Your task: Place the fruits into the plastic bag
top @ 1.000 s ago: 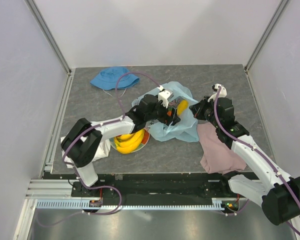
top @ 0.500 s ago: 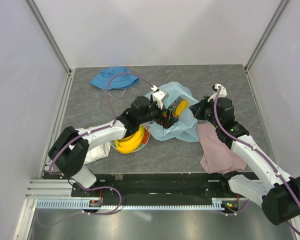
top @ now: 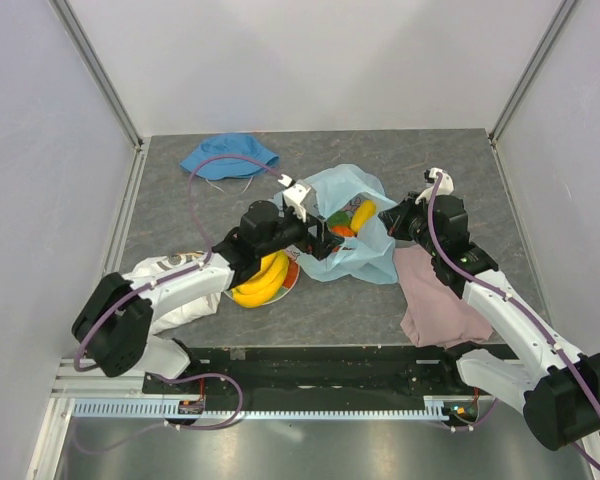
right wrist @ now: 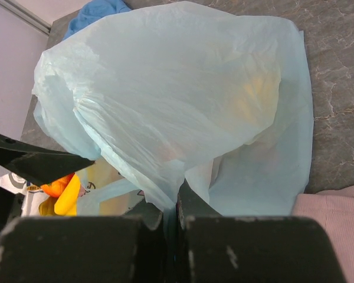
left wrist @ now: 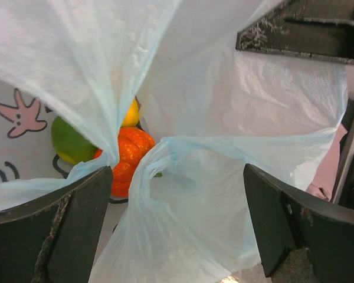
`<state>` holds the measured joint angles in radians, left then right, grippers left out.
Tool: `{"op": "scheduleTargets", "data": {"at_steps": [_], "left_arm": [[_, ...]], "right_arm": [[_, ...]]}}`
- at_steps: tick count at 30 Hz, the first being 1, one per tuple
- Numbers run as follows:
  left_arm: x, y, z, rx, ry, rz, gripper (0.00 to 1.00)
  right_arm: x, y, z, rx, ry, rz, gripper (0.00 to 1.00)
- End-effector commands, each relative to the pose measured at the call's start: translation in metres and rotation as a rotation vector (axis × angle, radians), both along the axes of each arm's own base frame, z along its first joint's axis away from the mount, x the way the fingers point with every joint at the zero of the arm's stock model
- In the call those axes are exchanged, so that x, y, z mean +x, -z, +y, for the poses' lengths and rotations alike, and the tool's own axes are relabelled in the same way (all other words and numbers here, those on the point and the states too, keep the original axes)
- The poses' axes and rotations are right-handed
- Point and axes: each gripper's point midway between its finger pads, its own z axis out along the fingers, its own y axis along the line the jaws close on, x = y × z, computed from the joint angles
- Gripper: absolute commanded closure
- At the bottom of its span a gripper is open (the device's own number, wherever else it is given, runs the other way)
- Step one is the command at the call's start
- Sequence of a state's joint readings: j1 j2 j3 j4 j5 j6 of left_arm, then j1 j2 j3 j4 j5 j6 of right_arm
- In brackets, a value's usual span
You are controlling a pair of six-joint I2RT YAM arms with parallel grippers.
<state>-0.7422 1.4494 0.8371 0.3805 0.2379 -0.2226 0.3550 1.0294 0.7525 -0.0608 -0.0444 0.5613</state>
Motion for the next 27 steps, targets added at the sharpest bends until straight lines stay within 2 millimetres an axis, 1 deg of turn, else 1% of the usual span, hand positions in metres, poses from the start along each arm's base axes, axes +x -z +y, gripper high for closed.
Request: {"op": "scheduleTargets", "data": {"at_steps": [1,2,3,5,6,7,9,10,11,13,14,18,20,21,23,24,26,27], "left_arm": [[0.006,-0.048,0.021,-0.152,-0.089,-0.035,0.01],[0.004,-0.043,0.027,-0.14,-0.106,-0.03,0.01],[0.002,-0.05,0.033,-0.148,-0.12,-0.049,0.01],[0.003,-0.038,0.047,-0.11,-0.177,-0.035,0.01],[0.004,-0.035,0.054,-0.098,-0.21,-0.026,0.01],[0.008,-0.03,0.068,-0.071,-0.279,-0.004,0.01],[0.011,-0.02,0.084,-0.04,-0.355,0.022,0.01],[0.016,-0.023,0.099,-0.046,-0.428,0.025,0.01],[0.014,-0.011,0.11,-0.011,-0.466,0.058,0.01],[0.018,-0.007,0.13,-0.004,-0.546,0.069,0.01],[0.014,-0.002,0.14,0.004,-0.573,0.082,0.01],[0.013,0.005,0.172,0.01,-0.685,0.1,0.01],[0.012,0.006,0.181,0.012,-0.728,0.112,0.01],[0.012,0.012,0.19,0.035,-0.772,0.13,0.01],[0.013,0.018,0.198,0.055,-0.831,0.178,0.01],[0.011,0.027,0.208,0.101,-0.873,0.204,0.01],[0.011,0.03,0.215,0.124,-0.926,0.235,0.01],[0.009,0.039,0.224,0.171,-0.968,0.258,0.01]], "right_arm": [[0.002,-0.005,-0.003,0.004,0.015,-0.027,1.0],[0.002,-0.005,-0.003,0.003,0.015,-0.025,1.0],[0.002,-0.006,-0.003,0.004,0.016,-0.03,1.0],[0.001,-0.005,-0.004,0.003,0.019,-0.029,1.0],[0.002,-0.006,-0.004,0.002,0.019,-0.029,1.0],[0.002,-0.004,-0.004,0.001,0.017,-0.026,1.0],[0.002,-0.004,-0.003,0.003,0.016,-0.026,1.0],[0.001,-0.005,-0.003,0.004,0.015,-0.027,1.0],[0.002,-0.005,-0.004,0.003,0.018,-0.027,1.0],[0.002,-0.007,-0.005,0.004,0.02,-0.033,1.0],[0.001,-0.006,-0.004,0.002,0.02,-0.031,1.0],[0.001,-0.006,-0.004,0.002,0.019,-0.031,1.0],[0.001,-0.006,-0.004,0.002,0.019,-0.029,1.0],[0.001,-0.006,-0.004,0.003,0.017,-0.032,1.0],[0.001,-0.005,-0.005,0.002,0.02,-0.029,1.0],[0.0,-0.007,-0.005,0.001,0.02,-0.034,1.0],[0.0,-0.005,-0.005,-0.001,0.022,-0.032,1.0],[0.0,-0.006,-0.006,0.0,0.024,-0.033,1.0]]}}
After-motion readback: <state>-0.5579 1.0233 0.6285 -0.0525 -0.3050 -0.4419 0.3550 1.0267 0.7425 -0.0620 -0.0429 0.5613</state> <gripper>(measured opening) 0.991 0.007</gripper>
